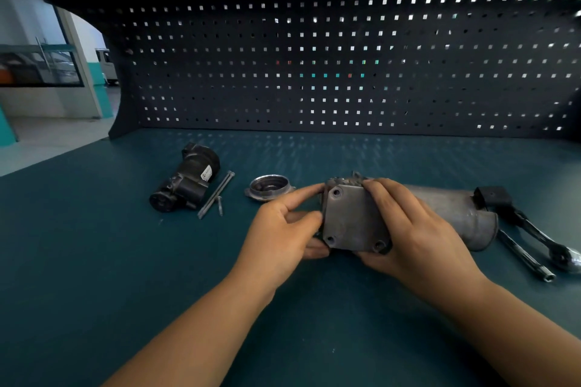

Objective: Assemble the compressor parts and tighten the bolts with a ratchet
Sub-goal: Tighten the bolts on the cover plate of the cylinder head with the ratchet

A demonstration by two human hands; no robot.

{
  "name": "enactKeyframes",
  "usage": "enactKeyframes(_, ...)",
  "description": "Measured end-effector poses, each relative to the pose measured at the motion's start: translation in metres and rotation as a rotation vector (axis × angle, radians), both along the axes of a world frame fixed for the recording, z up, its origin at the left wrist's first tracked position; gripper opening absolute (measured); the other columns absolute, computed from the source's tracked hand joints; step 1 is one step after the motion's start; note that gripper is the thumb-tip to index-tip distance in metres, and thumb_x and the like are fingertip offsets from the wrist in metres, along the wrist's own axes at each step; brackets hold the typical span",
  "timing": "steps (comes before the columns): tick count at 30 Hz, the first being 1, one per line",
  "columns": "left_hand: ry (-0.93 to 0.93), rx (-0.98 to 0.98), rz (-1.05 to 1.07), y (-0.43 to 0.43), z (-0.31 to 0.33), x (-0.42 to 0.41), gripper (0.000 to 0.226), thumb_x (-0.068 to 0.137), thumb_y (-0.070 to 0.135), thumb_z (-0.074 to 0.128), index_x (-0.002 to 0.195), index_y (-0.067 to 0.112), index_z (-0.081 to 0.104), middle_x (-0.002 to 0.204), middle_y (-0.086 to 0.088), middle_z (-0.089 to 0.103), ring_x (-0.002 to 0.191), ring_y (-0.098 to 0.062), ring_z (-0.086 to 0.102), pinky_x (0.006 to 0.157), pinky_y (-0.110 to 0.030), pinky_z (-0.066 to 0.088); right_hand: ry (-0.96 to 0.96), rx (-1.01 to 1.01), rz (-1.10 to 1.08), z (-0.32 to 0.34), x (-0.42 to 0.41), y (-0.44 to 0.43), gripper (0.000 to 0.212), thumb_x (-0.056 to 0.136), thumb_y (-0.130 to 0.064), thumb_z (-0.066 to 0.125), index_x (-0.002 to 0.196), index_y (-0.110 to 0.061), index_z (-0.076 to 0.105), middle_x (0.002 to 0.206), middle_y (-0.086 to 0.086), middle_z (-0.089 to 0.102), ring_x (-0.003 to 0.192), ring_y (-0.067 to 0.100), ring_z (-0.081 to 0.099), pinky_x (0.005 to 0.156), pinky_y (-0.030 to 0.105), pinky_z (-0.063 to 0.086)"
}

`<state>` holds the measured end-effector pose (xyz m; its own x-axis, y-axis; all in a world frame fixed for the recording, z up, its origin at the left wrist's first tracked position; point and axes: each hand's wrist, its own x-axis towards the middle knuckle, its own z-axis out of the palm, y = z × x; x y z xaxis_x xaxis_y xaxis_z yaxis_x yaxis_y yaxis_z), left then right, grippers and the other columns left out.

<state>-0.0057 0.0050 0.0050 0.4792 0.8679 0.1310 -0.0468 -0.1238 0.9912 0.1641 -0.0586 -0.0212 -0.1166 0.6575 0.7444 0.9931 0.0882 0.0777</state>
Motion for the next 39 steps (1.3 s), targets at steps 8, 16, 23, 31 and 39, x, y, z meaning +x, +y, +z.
enactKeyframes(8,0.016,0.061,0.638,0.069,0.008,-0.052,0.030,0.086,-0.003,0.043,0.085,0.015,0.066,0.079,0.001,0.068,0.053,-0.011,0.062,0.042,-0.017,0.041,0.017,-0.005,-0.009,0.007,0.000,0.002,0.081,0.051,-0.028,0.086,0.121,-0.002,0.057,0.115,0.011,0.062,0.091,0.028,0.068,0.059,0.030,0.055)
enactKeyframes(16,0.762,0.313,0.392,0.082,-0.025,-0.047,0.023,0.081,0.014,0.070,0.103,0.020,0.070,0.094,0.005,0.069,0.084,-0.008,0.059,0.075,-0.016,0.041,-0.007,-0.004,-0.003,0.004,0.001,0.001,0.084,0.050,-0.028,0.089,0.122,0.001,0.056,0.116,0.015,0.062,0.095,0.032,0.067,0.056,0.037,0.058)
enactKeyframes(23,0.839,0.353,0.242,0.074,-0.021,-0.043,0.020,0.077,0.013,0.073,0.086,0.031,0.066,0.090,0.008,0.069,0.085,-0.007,0.062,0.073,-0.016,0.045,-0.015,-0.009,-0.016,0.003,0.000,0.001,0.084,0.048,-0.029,0.090,0.120,0.002,0.058,0.114,0.015,0.063,0.096,0.032,0.067,0.055,0.035,0.058)
enactKeyframes(31,0.970,0.471,0.338,0.061,-0.020,-0.026,0.012,0.078,0.031,0.073,0.082,0.026,0.062,0.090,0.003,0.063,0.085,-0.012,0.054,0.077,-0.026,0.048,-0.023,-0.036,-0.028,0.002,-0.001,0.000,0.084,0.050,-0.027,0.090,0.121,0.003,0.057,0.115,0.016,0.062,0.100,0.034,0.065,0.061,0.037,0.059)
enactKeyframes(39,0.437,0.302,0.173,0.041,-0.015,-0.018,0.019,0.082,0.001,0.059,0.078,0.019,0.064,0.071,0.002,0.064,0.056,-0.012,0.067,0.045,-0.011,0.044,-0.078,-0.056,-0.051,-0.007,-0.007,0.000,0.081,0.051,-0.024,0.090,0.120,0.007,0.058,0.112,0.019,0.063,0.106,0.039,0.062,0.076,0.045,0.057)
